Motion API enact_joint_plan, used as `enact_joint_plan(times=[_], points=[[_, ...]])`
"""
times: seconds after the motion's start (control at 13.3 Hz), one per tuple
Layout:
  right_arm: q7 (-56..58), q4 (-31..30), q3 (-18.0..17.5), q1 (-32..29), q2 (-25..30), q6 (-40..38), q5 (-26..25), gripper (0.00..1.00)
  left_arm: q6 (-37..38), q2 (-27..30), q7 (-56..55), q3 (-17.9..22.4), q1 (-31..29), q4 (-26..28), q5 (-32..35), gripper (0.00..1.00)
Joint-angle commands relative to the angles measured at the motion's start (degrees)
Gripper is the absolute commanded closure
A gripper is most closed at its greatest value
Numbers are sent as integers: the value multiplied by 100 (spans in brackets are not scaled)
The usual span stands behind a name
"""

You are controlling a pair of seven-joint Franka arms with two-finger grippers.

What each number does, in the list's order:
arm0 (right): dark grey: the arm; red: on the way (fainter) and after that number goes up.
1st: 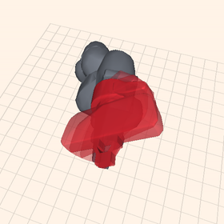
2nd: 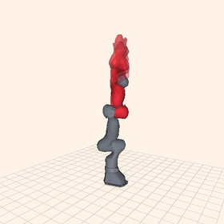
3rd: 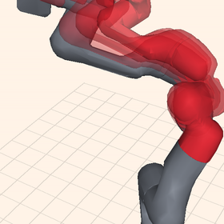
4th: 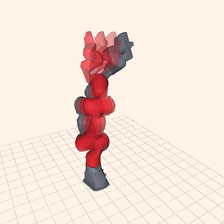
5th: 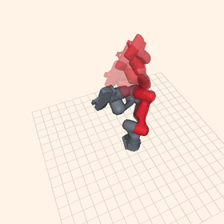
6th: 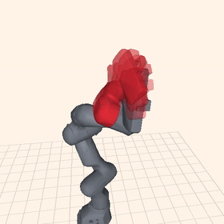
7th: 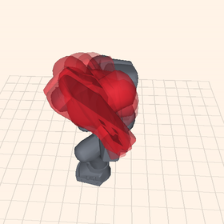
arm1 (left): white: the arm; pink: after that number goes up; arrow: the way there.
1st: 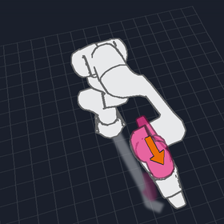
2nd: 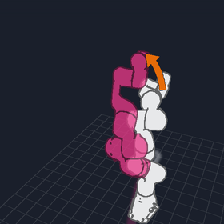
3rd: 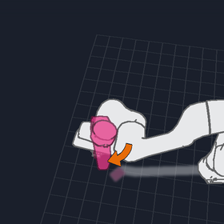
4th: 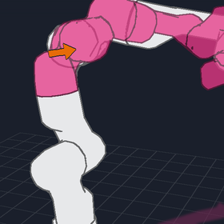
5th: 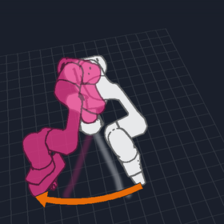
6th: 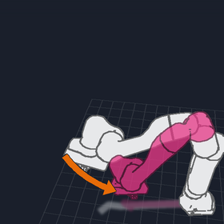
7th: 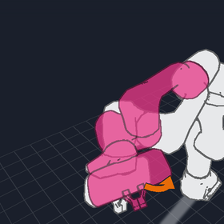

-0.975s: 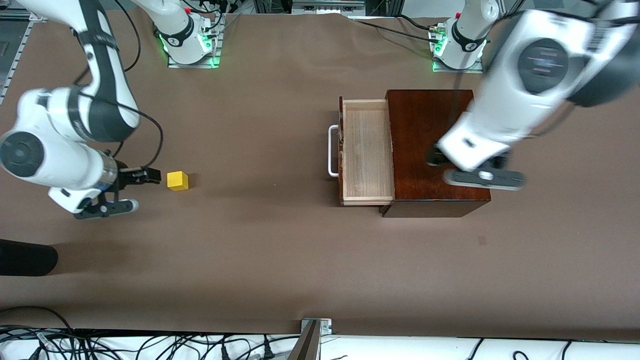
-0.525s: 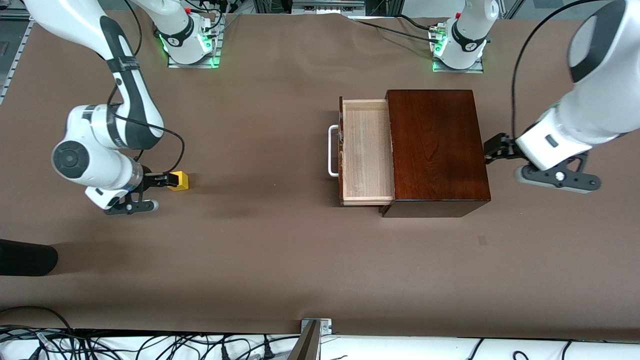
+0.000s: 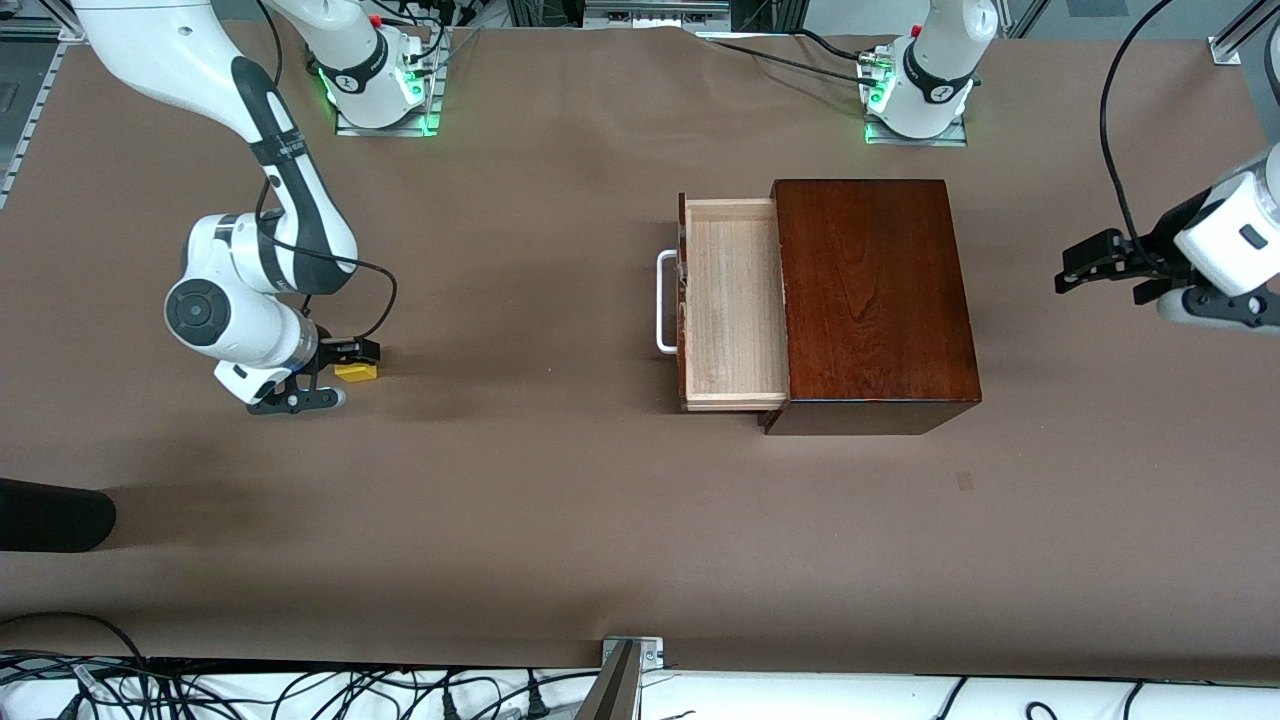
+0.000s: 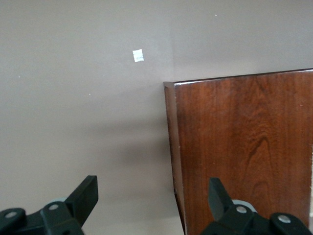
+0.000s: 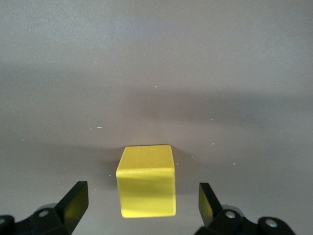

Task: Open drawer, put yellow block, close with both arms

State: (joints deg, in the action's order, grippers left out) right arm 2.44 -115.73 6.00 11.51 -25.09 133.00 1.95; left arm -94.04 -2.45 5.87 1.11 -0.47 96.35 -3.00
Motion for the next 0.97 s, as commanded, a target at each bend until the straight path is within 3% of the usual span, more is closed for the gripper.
enact_joint_plan(times=[0.0,0.07,0.22,0.45,0.6,0.9], points=[[-33,-248,-20,-17,-136,515,86,0,-422,509,28,91,197,727,255,0],[-33,-257,-29,-17,-180,568,86,0,-405,492,-6,30,232,675,491,0],[-33,-257,-29,-52,-259,586,86,18,-378,325,-51,-268,241,351,581,0],[55,-257,-20,-44,-199,499,86,72,-387,150,-51,-348,241,131,503,0],[238,-152,-29,-35,-67,359,68,99,-177,184,19,-357,241,139,485,0],[556,1444,-195,9,48,-1833,24,100,-35,193,2,-480,223,121,485,0]])
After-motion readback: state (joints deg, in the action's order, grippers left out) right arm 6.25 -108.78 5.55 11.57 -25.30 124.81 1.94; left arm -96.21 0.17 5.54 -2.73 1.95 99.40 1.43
